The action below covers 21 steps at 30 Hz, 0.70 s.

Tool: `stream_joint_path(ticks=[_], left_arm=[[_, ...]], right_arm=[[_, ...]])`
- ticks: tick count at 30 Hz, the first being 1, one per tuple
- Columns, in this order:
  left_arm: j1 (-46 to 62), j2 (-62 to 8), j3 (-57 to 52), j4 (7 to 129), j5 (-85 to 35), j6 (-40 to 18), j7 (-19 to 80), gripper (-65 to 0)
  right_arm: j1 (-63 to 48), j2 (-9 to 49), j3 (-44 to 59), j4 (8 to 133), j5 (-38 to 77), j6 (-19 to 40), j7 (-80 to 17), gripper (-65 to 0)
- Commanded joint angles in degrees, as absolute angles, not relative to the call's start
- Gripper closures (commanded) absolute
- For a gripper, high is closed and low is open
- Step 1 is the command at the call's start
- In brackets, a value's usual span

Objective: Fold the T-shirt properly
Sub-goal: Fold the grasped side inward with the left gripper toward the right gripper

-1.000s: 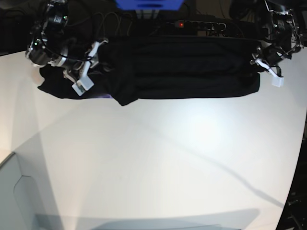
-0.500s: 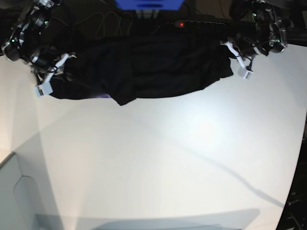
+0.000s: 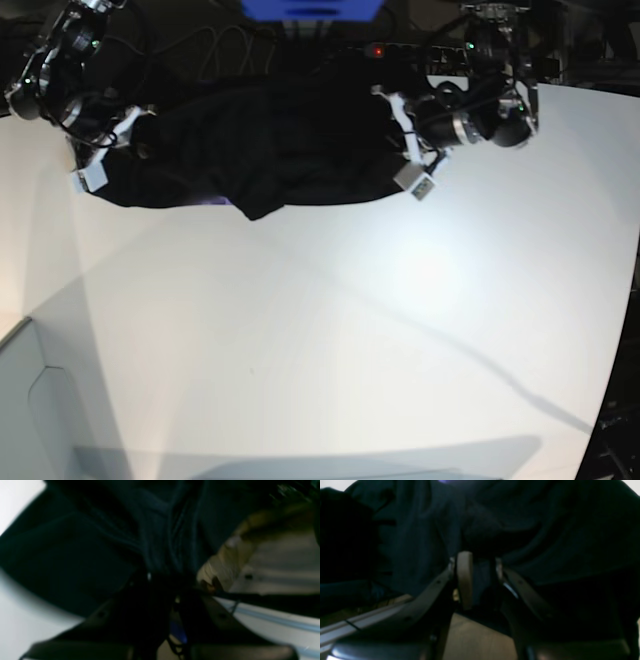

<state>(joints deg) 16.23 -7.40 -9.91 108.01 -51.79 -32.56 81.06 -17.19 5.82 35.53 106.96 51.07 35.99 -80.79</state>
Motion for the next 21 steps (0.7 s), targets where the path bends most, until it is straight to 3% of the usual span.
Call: stream_joint_path(ticks=[1,10,21], left_arm=[[14.37,-6.37,-8.57,109.05,-52.97,-32.31,80.00,-0.1],[4.44,-0.66,-2.42,97.54,-52.70,-32.22,80.00,0.0],[-2.68,-2.15,8.92,86.90,-52.70,-32.22,75.47,-0.2]], right_arm=[[-17.19,6.37,35.74,107.82,52.18,34.95,-80.00,-13.5],[-16.92,6.29,35.74,107.91,52.18,34.95,-80.00,-13.5],[-16.66,6.29,35.56,107.91,52.18,34.86,-80.00,-13.5]])
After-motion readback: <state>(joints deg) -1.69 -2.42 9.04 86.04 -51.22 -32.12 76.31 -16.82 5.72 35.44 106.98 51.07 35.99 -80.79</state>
